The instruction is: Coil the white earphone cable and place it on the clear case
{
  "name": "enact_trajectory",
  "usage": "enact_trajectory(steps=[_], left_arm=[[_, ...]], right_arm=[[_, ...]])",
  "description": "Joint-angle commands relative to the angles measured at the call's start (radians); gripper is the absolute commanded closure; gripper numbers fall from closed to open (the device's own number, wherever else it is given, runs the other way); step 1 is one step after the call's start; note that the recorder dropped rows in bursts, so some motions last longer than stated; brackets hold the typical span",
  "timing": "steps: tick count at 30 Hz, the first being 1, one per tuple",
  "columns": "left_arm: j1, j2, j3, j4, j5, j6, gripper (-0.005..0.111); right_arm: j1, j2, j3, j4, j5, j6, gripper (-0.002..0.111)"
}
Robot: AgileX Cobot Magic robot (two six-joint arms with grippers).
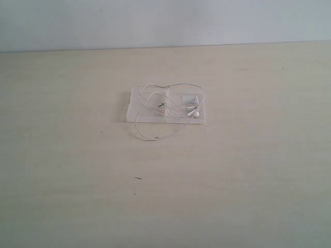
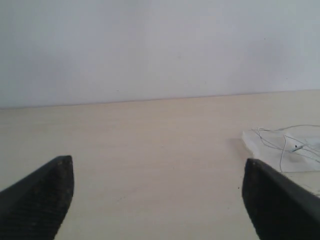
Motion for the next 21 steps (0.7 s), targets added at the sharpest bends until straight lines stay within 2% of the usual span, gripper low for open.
enact_trajectory(steps=[1,9,11,13,18,19,21], left_arm=[[0.001,-0.016,0.036,-0.011,-0.001,0.038,0.020],[0.001,-0.043,0.056,-0.011,-0.010,0.044,0.023],[0.001,-0.043,0.056,-0.011,-0.013,0.044,0.032],[0.001,-0.043,0.056,-0.011,-0.011,0.048,0.047],[0.014,-0.043,0.056,-0.011,0.002,0.048,0.094],[0.026,-0.043,0.056,-0.011,0.018,0.048,0.107],[0.059,-0.043,0.056,0.011,0.077,0.132,0.107]], right_arm=[[-0.005,-0.005,0.005,-0.002,-0.013,-0.008,0.108],[-0.005,-0.005,0.005,-0.002,-0.013,-0.008,0.108],[-0.005,-0.005,0.005,-0.002,-0.013,-0.008,0.108],[-0.005,-0.005,0.005,-0.002,-0.013,-0.008,0.108],[-0.005,-0.005,0.005,-0.002,-0.013,-0.008,0.108],[-0.005,-0.005,0.005,-0.002,-0.013,-0.008,0.108],[-0.005,-0.005,0.005,-0.002,-0.013,-0.008,0.108]])
